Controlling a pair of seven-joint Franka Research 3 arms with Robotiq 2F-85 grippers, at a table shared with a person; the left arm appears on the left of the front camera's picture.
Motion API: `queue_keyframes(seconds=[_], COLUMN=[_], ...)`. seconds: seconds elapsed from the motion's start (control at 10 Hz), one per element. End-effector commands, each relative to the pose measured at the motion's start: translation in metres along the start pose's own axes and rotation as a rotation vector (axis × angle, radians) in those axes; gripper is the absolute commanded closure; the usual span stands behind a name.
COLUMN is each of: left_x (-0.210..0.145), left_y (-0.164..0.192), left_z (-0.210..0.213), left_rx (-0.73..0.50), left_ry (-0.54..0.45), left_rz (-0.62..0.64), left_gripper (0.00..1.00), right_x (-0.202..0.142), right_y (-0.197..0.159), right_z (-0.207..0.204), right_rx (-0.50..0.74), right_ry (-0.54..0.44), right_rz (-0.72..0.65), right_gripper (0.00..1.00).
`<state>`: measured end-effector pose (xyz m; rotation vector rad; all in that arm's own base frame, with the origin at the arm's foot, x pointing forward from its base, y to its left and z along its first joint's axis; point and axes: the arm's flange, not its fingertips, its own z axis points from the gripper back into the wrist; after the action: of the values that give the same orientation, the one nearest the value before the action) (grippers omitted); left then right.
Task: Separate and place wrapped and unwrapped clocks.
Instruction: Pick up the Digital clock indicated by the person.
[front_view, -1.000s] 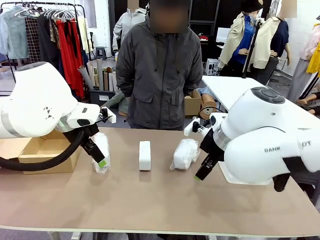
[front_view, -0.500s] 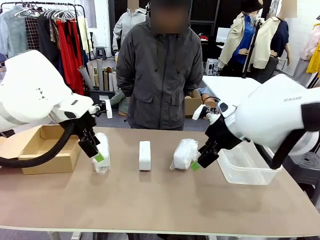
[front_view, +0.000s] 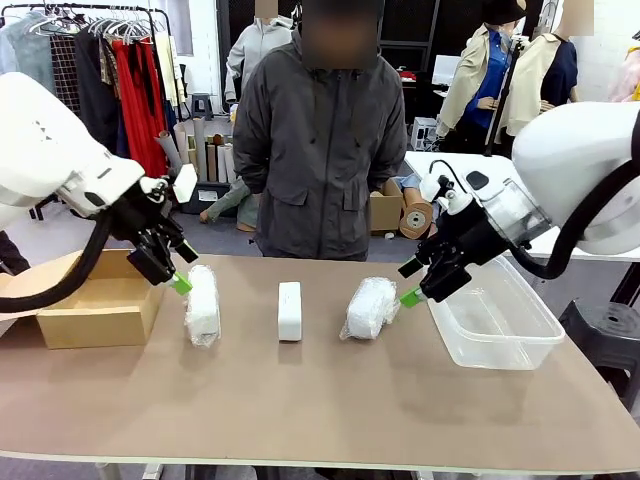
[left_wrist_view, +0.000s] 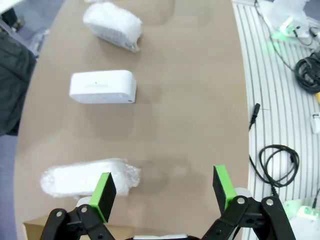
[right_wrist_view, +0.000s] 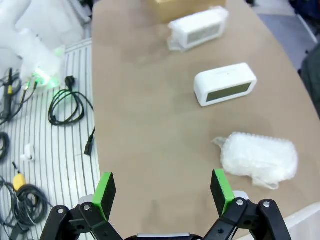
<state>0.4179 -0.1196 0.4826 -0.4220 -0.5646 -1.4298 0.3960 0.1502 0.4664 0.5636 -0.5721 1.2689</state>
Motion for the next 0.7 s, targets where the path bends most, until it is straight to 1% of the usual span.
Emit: queue_keyframes(seconds=[0.0, 0.1, 0.2, 0.3, 0.6], left_x=[-0.0026, 0.0003, 0.0045, -0.0019, -0.0019], left_y=[0.0134, 0.0172, 0.0195, 0.0105, 0.0105], left_z=[0.0067, 0.0099, 0.0088, 0.0127, 0.0127], left_rx=[0.0, 0.022, 0.015, 0.02, 0.02], left_ry=[-0.051, -0.056, -0.054, -0.029, -0.029], left_rz=[-0.019, -0.026, 0.006, -0.012, -0.012], left_gripper=[0.0, 0.0, 0.0, 0.0, 0.0], right_x=[-0.0033, -0.0043, -0.0057, -0.0054, -0.0054], right_y=[-0.0165, -0.0181, -0.018, -0.0115, -0.0115], right_z=[0.0002, 0.0043, 0.0033, 0.0064, 0.0064], right_rx=[0.027, 0.013, 0.004, 0.013, 0.013], right_ry=[-0.032, -0.059, -0.054, -0.014, -0.014], right_rz=[0.077, 0.12, 0.123, 0.07, 0.07], right_gripper=[0.0, 0.0, 0.0, 0.0, 0.0])
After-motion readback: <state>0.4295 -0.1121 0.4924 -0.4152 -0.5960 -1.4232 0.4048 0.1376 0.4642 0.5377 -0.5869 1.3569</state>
